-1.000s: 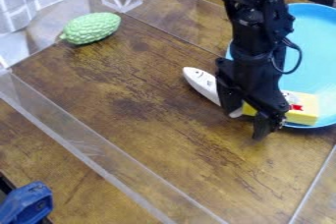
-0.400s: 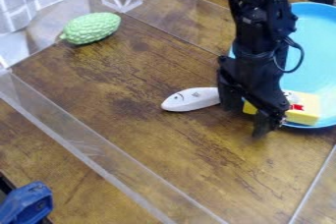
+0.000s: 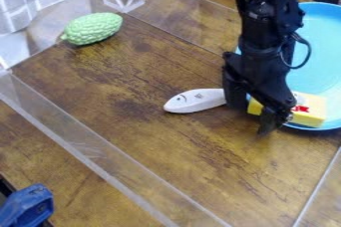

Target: Remove the white object from inside the blue tray and put it on the table

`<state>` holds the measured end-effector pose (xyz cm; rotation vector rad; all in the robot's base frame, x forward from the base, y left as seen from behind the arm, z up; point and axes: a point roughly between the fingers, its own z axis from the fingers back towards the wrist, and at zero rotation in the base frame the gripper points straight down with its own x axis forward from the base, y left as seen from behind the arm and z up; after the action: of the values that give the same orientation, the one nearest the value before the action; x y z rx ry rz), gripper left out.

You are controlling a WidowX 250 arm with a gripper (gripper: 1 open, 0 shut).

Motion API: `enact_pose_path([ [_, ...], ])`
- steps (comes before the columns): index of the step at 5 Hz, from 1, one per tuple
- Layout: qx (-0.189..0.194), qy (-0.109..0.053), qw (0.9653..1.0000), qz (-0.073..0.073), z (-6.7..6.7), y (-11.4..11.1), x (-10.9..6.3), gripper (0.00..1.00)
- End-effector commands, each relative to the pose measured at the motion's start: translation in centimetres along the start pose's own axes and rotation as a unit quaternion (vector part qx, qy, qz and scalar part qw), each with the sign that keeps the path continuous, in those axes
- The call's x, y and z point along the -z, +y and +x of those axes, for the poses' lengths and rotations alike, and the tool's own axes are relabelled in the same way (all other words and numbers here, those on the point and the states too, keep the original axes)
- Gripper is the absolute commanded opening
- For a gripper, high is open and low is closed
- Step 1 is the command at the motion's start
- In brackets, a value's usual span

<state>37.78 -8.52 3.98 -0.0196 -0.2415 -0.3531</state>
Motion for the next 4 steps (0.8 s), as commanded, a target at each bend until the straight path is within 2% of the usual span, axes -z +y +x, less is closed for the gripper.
enact_pose_path([
  [1, 0.007, -0.030, 0.9995, 0.006, 1.61, 0.06, -1.67, 1.00],
  [4, 0.014, -0.027, 0.9995, 0.010, 1.85, 0.25, -1.35, 1.00],
])
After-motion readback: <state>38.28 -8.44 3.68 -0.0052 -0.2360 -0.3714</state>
